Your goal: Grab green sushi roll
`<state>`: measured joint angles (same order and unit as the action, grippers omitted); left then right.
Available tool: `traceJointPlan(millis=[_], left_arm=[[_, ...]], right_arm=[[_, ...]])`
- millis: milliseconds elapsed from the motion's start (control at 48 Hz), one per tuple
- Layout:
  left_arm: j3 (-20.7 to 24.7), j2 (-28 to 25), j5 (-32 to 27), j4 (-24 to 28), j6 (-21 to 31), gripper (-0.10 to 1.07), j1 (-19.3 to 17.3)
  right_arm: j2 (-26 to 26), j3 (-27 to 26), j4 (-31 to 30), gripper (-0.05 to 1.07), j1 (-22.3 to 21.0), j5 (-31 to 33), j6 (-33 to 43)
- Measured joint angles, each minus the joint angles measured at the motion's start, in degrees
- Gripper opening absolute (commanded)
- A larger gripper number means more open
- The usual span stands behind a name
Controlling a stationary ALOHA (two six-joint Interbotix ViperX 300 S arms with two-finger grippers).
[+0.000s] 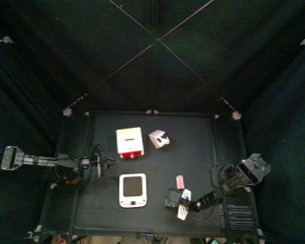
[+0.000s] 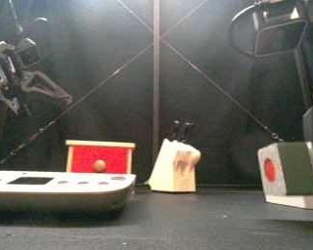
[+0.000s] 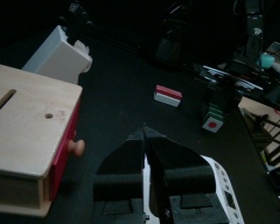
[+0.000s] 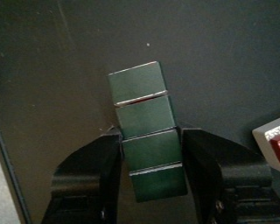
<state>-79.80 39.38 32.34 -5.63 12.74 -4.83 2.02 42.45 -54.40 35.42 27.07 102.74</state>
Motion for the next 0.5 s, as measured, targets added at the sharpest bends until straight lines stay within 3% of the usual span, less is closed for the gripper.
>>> traceJointPlan(millis=[500], left_arm=[[0.0, 0.0, 0.0, 0.0, 0.0, 0.40, 0.0]], right_arm=[[-1.3, -0.4, -0.9, 0.60, -0.3, 0.1, 0.0]])
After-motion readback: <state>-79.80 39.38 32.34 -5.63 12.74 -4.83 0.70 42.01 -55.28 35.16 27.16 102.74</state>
